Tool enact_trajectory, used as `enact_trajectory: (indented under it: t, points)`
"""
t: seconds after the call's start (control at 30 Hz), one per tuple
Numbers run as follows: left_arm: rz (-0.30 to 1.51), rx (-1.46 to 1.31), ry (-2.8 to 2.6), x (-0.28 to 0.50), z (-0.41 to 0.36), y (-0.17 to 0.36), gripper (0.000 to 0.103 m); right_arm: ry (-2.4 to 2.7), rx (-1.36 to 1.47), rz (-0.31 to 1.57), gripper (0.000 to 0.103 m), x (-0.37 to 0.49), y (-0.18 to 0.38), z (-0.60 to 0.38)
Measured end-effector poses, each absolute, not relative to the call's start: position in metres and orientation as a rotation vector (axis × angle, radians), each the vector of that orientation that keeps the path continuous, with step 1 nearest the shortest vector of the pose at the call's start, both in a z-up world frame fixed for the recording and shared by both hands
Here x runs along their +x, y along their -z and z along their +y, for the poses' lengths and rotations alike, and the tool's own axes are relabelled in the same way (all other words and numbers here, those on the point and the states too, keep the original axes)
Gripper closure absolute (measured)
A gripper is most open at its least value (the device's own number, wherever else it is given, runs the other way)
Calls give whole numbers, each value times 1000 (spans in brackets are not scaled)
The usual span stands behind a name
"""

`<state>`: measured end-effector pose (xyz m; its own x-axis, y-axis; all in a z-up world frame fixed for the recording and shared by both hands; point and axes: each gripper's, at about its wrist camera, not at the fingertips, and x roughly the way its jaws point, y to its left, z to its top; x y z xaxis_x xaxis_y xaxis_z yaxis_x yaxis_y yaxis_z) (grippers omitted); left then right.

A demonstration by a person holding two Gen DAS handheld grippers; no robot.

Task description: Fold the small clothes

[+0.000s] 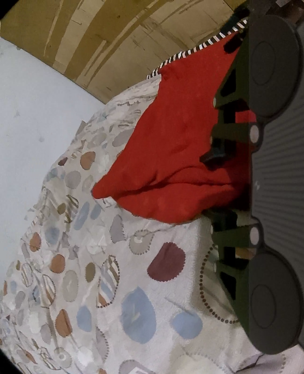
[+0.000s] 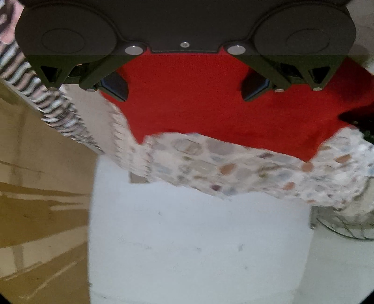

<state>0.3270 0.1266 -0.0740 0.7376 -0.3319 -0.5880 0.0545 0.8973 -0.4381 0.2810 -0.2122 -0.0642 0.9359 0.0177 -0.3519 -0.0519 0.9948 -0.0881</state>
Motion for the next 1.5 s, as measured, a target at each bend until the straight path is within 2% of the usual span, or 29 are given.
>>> enact_trajectory:
  t: [0.2, 0.47, 0.6, 0.73, 0.87, 0.97, 1.07, 1.17, 1.27, 1.3, 1.37, 1.43, 1.5]
  points:
    - [657, -307, 202, 319, 112, 67, 76, -54, -3, 373, 0, 284, 86, -222]
    - [689, -311, 143, 331, 97, 42, 83, -58, 19, 340, 0, 277, 90, -225]
    - [617, -250, 197, 340, 64, 4, 85, -64, 43, 341, 0, 274, 87, -231]
    - [558, -112, 291, 346, 10, -32, 85, 63, 45, 224, 0, 252, 75, -238]
    - [534, 12, 389, 347, -48, -52, 85, 169, -2, 201, 0, 237, 71, -253]
    - [549, 100, 464, 345, -90, -50, 85, 204, -22, 251, 0, 233, 80, -266]
    - [617, 192, 517, 347, -127, -24, 85, 204, 26, 294, 0, 230, 90, -278]
    - [663, 194, 549, 348, -135, 0, 85, 204, 64, 299, 0, 227, 98, -283]
    - [628, 197, 555, 343, -133, 2, 83, 208, 67, 290, 0, 225, 101, -282]
    - [625, 185, 555, 343, -129, -1, 81, 210, 61, 286, 0, 226, 102, -281]
    - [607, 146, 552, 346, -121, -6, 70, 214, 54, 286, 0, 226, 102, -278]
    - [596, 101, 562, 344, -116, -12, 41, 217, 55, 288, 0, 228, 102, -277]
    - [585, 67, 577, 344, -112, -17, 25, 218, 53, 288, 0, 228, 102, -278]
